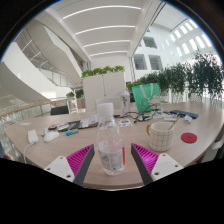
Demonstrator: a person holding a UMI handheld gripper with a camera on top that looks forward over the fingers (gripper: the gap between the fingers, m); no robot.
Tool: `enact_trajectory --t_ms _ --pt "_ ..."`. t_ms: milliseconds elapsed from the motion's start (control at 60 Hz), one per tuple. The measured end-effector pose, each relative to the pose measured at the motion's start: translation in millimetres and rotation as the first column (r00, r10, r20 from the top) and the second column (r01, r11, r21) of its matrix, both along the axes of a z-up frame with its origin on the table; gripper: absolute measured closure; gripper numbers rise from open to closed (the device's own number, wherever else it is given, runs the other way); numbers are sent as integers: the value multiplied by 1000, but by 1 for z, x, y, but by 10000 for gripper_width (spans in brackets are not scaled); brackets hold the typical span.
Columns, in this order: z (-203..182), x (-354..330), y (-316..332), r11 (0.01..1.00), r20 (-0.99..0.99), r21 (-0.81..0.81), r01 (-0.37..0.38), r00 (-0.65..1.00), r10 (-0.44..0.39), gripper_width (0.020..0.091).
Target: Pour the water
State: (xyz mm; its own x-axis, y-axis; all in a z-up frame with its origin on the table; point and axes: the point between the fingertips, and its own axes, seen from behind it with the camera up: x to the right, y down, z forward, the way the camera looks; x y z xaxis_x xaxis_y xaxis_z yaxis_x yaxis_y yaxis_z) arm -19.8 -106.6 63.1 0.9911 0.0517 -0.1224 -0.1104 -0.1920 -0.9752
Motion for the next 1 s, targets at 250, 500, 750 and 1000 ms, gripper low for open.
enact_trajectory --t_ms 250,500,750,1000 --pt "2 -1 43 998 13 64 -30 1000 29 597" --pt "-3 -11 45 996 47 18 -82 996 81 761" --pt "74 3 67 994 -299 -40 -105 950 89 761" --pt "74 33 89 937 -958 -267 -226 169 -233 762"
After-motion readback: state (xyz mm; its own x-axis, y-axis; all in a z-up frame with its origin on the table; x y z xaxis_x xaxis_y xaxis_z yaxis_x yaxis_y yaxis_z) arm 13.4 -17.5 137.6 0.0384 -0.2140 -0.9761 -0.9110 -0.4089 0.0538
